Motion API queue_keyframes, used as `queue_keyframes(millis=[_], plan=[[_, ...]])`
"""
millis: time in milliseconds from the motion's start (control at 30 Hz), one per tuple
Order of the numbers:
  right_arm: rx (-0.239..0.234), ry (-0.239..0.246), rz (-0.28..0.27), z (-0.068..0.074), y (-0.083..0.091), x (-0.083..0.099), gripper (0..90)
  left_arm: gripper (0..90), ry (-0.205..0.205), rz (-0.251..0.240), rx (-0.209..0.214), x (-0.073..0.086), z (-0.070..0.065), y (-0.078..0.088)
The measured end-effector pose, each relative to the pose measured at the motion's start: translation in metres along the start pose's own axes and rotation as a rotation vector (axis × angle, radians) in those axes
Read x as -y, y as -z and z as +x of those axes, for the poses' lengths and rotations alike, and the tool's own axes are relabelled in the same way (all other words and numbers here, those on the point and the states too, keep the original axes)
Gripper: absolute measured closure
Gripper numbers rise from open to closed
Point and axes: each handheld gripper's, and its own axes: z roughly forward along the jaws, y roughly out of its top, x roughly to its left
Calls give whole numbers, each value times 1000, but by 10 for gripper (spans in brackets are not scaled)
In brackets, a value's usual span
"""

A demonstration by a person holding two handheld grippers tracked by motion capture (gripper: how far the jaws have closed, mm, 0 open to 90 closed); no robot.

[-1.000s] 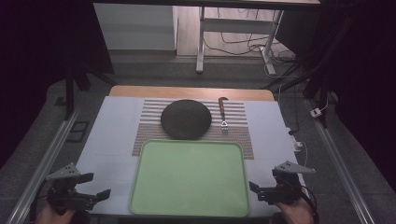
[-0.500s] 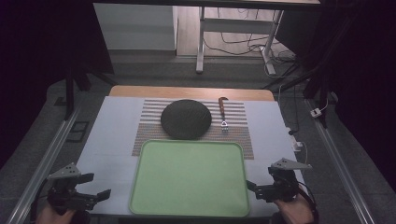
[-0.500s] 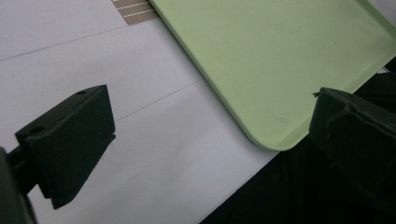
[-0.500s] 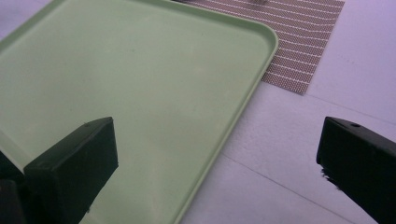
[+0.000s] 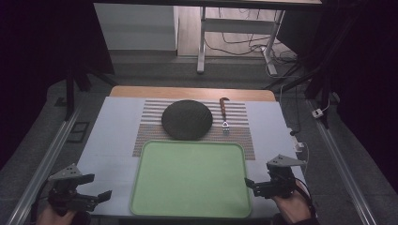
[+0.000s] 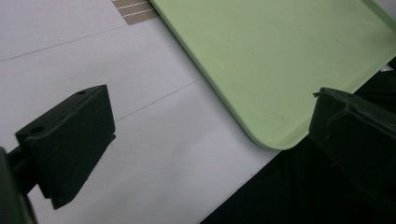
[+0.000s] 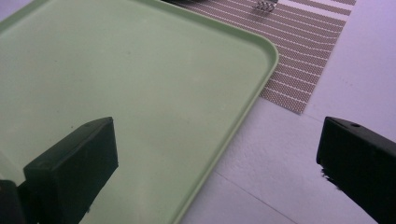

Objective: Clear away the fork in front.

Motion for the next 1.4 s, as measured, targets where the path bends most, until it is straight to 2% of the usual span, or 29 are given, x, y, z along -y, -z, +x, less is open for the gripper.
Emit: queue_keyframes(millis=[467,933,1067,1200,1400], plan=[[9,54,37,5,-18,-11,0,1,-4,3,-5,0,0,0],[91,217,118,23,-39,-21,0,0,-3,10,-9,0,-1,-1],[98,261,130,28,-45,-26,0,1,-3,11,-10,-1,-1,-1],[123,330,157,33,-52,-29,0,0,-2,11,-10,-1,0,-1],[155,409,191,40,-62,-34,0,0,-3,13,-10,-1,0,-1]])
